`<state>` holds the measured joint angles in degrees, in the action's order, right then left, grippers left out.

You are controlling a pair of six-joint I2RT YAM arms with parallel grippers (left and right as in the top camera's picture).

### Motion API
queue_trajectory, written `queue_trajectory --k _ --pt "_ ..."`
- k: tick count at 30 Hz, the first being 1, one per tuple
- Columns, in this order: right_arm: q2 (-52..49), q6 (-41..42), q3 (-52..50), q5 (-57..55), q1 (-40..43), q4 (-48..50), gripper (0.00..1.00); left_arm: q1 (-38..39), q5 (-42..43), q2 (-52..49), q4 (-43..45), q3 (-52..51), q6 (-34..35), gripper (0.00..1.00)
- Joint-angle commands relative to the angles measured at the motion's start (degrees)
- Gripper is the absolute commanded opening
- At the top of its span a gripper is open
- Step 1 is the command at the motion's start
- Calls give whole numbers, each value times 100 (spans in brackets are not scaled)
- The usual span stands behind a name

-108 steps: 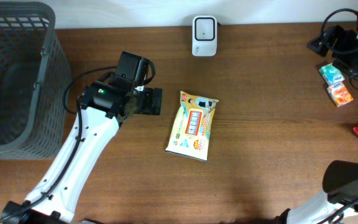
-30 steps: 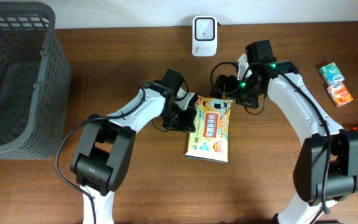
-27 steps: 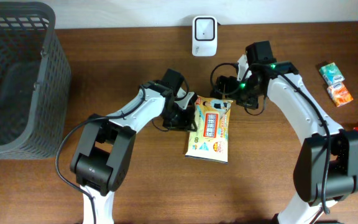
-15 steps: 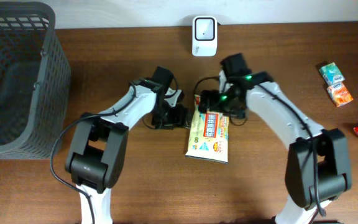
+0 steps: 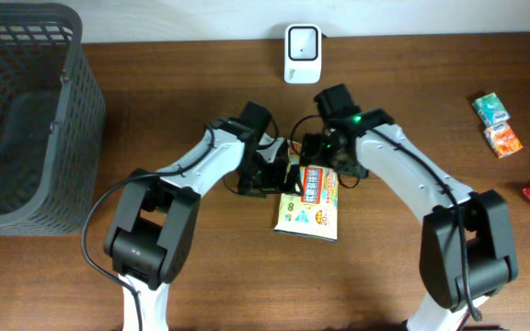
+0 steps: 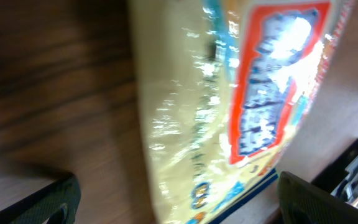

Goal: Scan the item barcode

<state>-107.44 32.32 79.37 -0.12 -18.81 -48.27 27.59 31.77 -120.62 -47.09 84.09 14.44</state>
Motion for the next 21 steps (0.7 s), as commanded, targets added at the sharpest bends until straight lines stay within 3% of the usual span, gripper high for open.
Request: queue_trajectory --k 1,3,6,7,13,18,21 --pt "20 76 -48 232 354 -173 99 140 192 -245 85 -68 -76 100" --pt "17 76 -72 291 463 -214 98 146 195 -275 122 -68 -76 99" --pt "13 79 -282 310 584 -146 79 164 219 -330 144 -68 -76 100" --pt "13 79 -393 352 614 -66 78 188 216 -369 146 -68 -76 99" --pt "7 76 -761 892 732 229 75 348 444 -643 341 -68 -31 92" --pt "-70 76 -1051 1290 717 485 75 531 595 -688 551 -68 -24 73" --pt "-197 76 -1224 1532 721 787 75 610 352 -691 619 -68 271 73"
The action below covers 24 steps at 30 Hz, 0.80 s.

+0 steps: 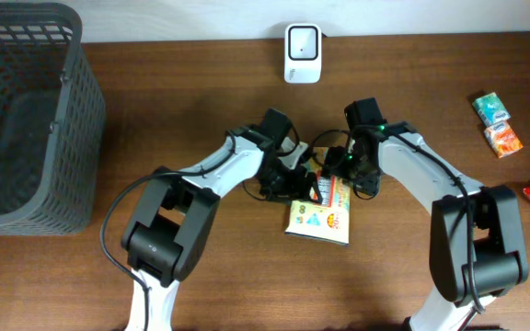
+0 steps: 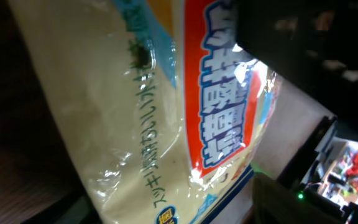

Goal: Scan the item barcode

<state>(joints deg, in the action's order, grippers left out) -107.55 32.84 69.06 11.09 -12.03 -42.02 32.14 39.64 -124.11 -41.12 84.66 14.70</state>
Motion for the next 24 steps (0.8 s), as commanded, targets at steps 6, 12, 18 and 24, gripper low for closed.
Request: queue_trajectory --k 6,12,18,24 --pt "-247 2 -199 831 44 334 75 197 -640 -341 22 -125 393 66" --pt "-243 -249 -190 1436 46 400 73 197 -640 -341 22 -125 393 78" --pt "-243 -350 17 2253 66 426 72 201 -643 -341 42 -125 389 99" --pt "-243 -369 162 2837 490 407 66 195 -813 -341 63 -125 393 88"
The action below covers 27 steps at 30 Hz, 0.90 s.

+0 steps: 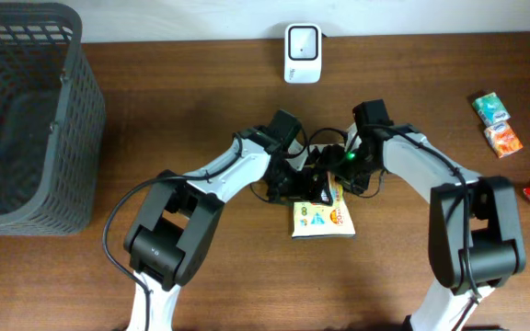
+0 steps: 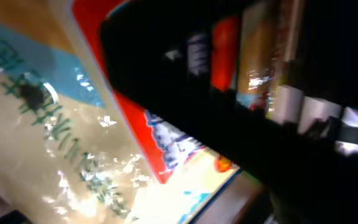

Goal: Scan the item barcode

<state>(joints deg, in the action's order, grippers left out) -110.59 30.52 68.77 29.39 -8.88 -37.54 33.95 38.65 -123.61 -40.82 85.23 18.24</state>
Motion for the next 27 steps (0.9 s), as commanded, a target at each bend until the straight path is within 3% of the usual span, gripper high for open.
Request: queue_trajectory --k 1,5,12,17,20,24,27 --pt "61 -138 190 1008 271 -57 66 13 -688 -391 26 -181 39 89" --pt "61 -179 190 1609 603 -61 63 -35 -459 -391 11 -181 13 98" --pt "61 -238 190 1904 699 -66 64 -83 -61 -391 160 -181 -466 99" --pt "61 -417 328 564 791 -586 72 -83 -262 -391 262 -181 -459 87" --pt "61 -433 706 -715 990 -1440 75 -155 -258 -389 258 -181 -455 88" --pt "61 -831 935 -1355 1137 -2024 78 -385 -232 -389 258 -181 -413 88" --pt "59 -822 846 -1878 1154 -2258 76 -608 -131 -389 260 -181 -413 77"
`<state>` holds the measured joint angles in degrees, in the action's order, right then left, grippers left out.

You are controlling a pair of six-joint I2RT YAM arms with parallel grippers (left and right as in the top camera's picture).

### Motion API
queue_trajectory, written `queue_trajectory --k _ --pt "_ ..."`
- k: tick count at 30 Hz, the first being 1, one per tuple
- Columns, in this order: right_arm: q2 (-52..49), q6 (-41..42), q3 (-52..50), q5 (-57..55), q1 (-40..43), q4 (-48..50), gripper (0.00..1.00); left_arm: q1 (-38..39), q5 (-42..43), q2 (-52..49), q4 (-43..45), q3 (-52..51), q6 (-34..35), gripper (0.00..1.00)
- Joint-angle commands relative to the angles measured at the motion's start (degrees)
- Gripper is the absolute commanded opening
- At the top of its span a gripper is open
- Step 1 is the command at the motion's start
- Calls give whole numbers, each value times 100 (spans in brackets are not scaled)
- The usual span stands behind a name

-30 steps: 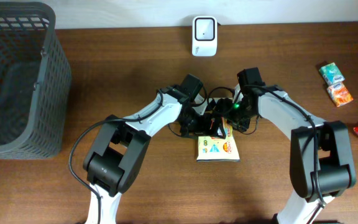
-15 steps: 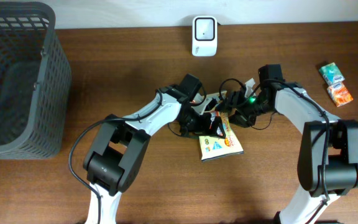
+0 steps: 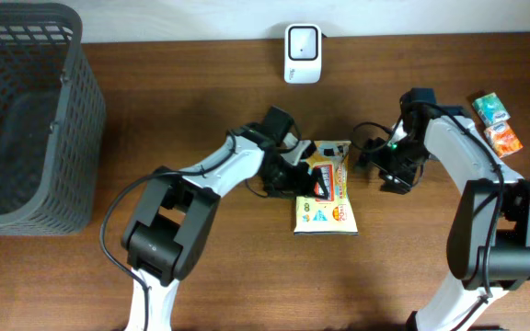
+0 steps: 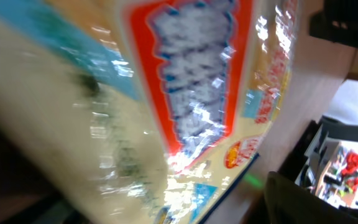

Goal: Scan the item barcode

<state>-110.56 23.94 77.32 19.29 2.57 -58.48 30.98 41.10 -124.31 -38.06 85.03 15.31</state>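
A yellow snack packet [image 3: 328, 198] with a red-and-orange label lies flat on the brown table, below the white barcode scanner [image 3: 302, 40] at the far edge. My left gripper [image 3: 294, 177] is at the packet's left edge. In the left wrist view the packet [image 4: 185, 106] fills the frame, blurred, label up. One dark finger [image 4: 303, 202] shows at the lower right, well apart from the other side. My right gripper [image 3: 396, 175] stands to the right of the packet, apart from it. Its jaws are too small to read.
A dark mesh basket [image 3: 86, 138] stands at the far left. Two small packets [image 3: 497, 124] and a red one lie near the right edge. Bare table lies in front of the snack packet.
My right gripper has left the packet's top right and now stands clear of it to the right. The packet's upper end is now uncovered. The left gripper stays at its left edge.
Both grippers stood at the packet's upper end, left and right of it. Over the earlier moments the packet and both grippers shifted a little to the right. Now the right gripper is away from the packet and the left one remains beside it.
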Motion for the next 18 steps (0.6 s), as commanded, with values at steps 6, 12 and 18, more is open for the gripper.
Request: queue_trajectory --k 6,12,18 --pt "57 -98 -612 -422 -26 212 27 -426 -400 -319 11 -162 -120 73" --pt "57 0 -1095 210 -382 957 17 -426 -866 -319 140 -162 481 68" --pt "57 378 -1117 485 -686 1123 7 -393 -874 -330 129 -164 505 82"
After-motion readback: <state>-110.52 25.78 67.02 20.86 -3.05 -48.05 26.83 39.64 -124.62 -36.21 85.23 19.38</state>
